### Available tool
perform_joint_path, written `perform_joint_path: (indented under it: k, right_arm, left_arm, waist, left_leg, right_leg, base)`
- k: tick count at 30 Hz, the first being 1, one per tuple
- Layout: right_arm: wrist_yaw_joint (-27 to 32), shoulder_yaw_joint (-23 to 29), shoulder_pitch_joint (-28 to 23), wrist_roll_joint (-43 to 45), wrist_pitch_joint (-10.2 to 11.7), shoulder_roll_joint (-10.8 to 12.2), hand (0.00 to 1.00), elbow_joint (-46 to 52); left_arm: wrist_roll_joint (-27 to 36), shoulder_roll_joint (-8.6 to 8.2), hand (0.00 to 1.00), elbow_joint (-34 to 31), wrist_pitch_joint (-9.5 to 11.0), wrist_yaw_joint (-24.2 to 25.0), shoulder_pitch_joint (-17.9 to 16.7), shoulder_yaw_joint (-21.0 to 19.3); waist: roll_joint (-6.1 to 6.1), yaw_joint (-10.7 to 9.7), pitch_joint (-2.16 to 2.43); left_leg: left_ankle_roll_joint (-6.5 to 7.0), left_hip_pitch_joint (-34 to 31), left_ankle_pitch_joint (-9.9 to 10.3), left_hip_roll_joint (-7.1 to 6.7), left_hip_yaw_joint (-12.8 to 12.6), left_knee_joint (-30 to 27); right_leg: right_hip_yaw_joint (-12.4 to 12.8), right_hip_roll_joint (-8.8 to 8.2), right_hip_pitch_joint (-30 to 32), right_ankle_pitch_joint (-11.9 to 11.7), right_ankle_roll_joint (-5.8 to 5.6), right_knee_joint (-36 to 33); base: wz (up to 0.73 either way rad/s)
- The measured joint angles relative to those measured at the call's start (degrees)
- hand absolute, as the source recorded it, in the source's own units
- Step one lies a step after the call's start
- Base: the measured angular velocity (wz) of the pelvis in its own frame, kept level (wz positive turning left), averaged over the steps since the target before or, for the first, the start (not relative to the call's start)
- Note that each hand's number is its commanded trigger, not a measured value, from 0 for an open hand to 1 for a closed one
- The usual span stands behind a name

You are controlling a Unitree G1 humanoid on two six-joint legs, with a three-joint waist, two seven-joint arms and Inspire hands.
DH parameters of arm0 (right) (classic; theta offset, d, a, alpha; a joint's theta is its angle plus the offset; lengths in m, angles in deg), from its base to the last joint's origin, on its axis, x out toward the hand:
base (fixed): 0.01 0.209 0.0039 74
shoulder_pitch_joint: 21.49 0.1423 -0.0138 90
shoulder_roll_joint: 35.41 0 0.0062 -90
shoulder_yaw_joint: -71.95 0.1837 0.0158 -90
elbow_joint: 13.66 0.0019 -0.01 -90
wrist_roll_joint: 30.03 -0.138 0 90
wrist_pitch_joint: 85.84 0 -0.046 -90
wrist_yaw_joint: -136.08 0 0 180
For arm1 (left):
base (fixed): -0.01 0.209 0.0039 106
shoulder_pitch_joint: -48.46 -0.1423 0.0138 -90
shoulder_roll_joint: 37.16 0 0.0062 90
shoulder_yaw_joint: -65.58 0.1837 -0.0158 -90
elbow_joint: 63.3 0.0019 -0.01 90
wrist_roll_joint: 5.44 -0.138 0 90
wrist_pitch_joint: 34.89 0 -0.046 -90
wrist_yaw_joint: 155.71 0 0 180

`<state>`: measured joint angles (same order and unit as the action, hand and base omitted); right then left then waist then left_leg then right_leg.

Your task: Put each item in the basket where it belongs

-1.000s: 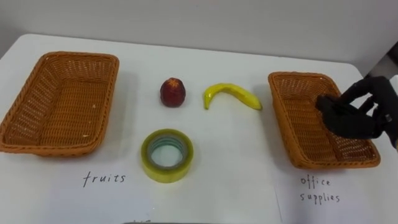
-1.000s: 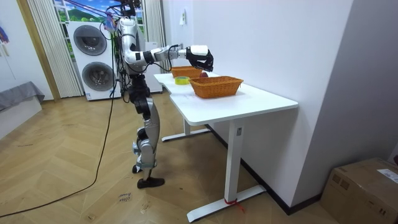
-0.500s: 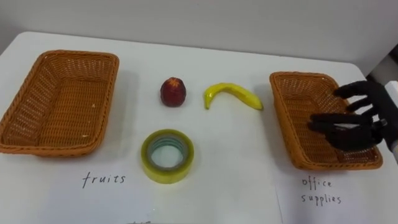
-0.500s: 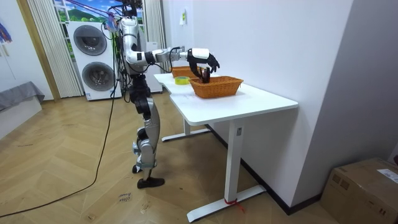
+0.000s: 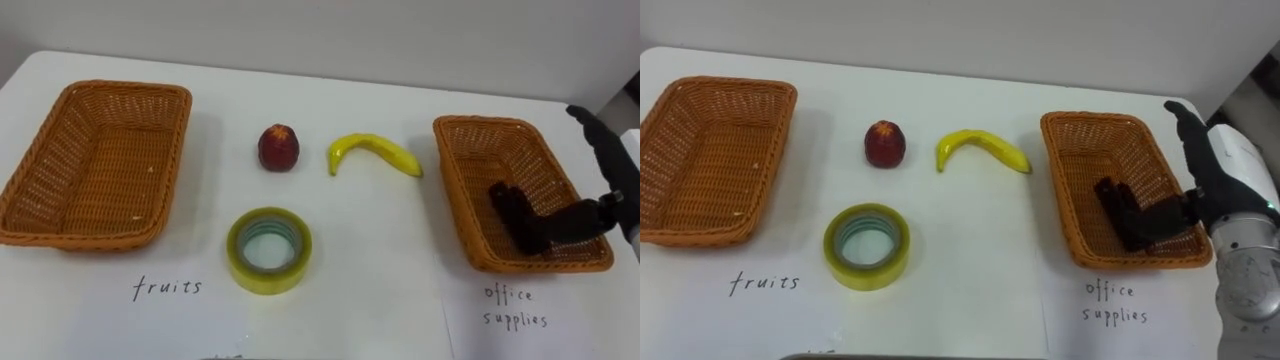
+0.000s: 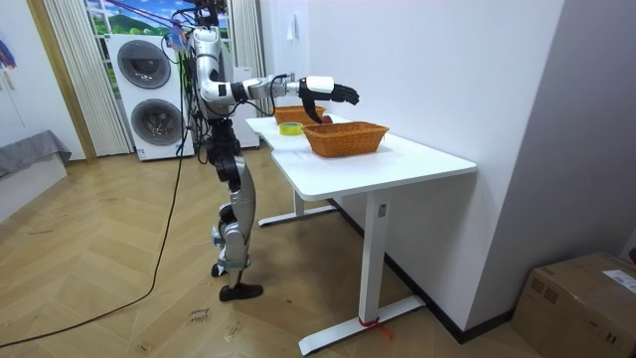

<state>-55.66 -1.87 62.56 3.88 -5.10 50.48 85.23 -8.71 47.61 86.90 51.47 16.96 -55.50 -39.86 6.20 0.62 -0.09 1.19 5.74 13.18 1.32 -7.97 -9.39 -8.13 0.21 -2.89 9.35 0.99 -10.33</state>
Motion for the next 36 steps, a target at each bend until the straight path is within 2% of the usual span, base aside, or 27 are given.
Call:
perform_joint_path:
  k: [19, 27, 36]
  right_arm:
    - [0.42, -0.26, 0.02, -0.4, 0.0, 0.0, 0.0, 0.0]
    - [0.23, -1.07, 0.45, -3.11, -0.14, 0.05, 0.0, 2.19]
    - [-0.11, -4.46, 2.19, -4.82, -0.39, 0.08, 0.0, 5.2]
  left_arm:
    - [0.27, -0.01, 0.0, -0.1, 0.0, -0.03, 0.15, -0.01]
    - [0.42, -0.24, 0.0, -0.06, 0.0, -0.73, 0.8, 0.05]
    - [1.49, -0.72, 0.0, 0.19, -0.12, -1.1, 0.9, 3.43]
  waist:
    - [-0.07, 0.05, -0.01]
    - [-0.09, 1.06, 0.02]
    - [-0.61, 1.46, 0.05]
  left_leg:
    - [0.0, 0.1, 0.0, 0.05, 0.0, -0.03]
    - [0.01, -0.04, 0.0, 0.05, -0.04, -0.03]
    - [0.01, -0.02, 0.0, 0.07, -0.22, -0.06]
  right_leg:
    - [0.09, -0.02, -0.01, 0.0, 0.0, -0.19]
    - [0.11, -0.08, 0.11, 0.0, 0.0, -0.26]
    - [0.08, -0.04, 0.09, -0.03, 0.02, -0.39]
  base:
    - [0.0]
    - [0.0]
    - [0.0]
